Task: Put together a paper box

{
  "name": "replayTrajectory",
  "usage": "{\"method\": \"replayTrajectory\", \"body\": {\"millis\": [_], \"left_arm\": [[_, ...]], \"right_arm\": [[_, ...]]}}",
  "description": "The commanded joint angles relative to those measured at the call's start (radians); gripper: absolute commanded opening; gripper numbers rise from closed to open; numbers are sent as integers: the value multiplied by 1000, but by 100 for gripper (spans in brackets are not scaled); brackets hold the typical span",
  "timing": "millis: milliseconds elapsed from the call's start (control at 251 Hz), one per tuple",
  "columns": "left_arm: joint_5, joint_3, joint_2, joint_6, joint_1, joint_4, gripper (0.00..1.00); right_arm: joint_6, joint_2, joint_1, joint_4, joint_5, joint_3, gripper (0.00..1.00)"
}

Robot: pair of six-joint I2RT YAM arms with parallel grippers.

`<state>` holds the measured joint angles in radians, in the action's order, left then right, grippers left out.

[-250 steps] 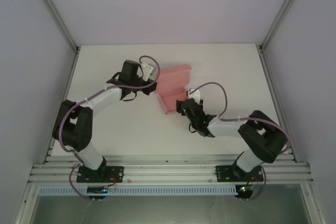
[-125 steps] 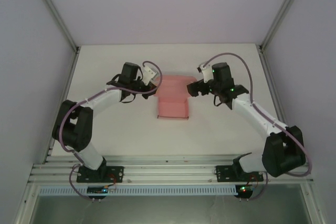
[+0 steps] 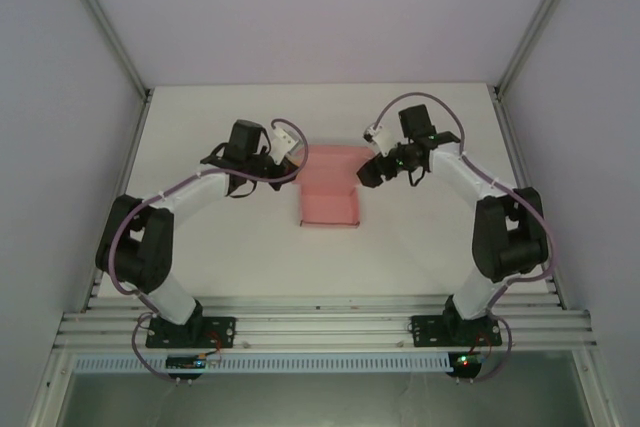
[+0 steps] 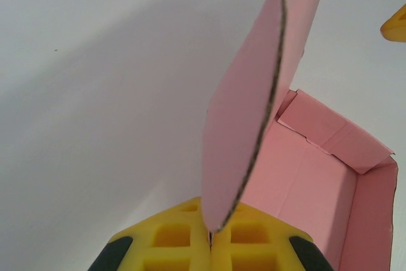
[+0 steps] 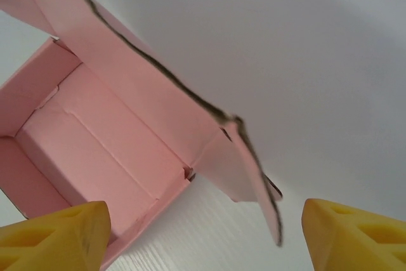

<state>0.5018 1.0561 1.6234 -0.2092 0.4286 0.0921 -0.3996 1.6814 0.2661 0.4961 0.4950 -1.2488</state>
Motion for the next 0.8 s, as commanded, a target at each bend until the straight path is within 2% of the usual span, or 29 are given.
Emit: {"method": "replayTrajectory", "body": {"millis": [0, 164, 247, 311, 455, 591, 798], "left_arm": [[17, -8, -36, -27, 9, -20, 0], [21, -15, -40, -31, 9, -26, 0], [0, -12, -37, -30, 9, -24, 0], [-13, -13, -34, -30, 9, -20, 0], [-93, -16, -42, 2, 21, -32, 0], [-334, -11, -39, 33, 97, -56, 0], [-648, 31, -10, 202, 216, -73, 0]], "right_arm": [[-36, 45, -12, 22, 48, -69, 70], [-105, 124, -14, 105, 56, -142, 57], [-83, 136, -12, 127, 45, -156, 40], [-70, 128, -13, 132, 28, -157, 22], [-44, 91, 6, 161, -48, -141, 0], [77, 37, 69, 114, -202, -98, 0], [461, -57, 175, -61, -477, -47, 0]]}}
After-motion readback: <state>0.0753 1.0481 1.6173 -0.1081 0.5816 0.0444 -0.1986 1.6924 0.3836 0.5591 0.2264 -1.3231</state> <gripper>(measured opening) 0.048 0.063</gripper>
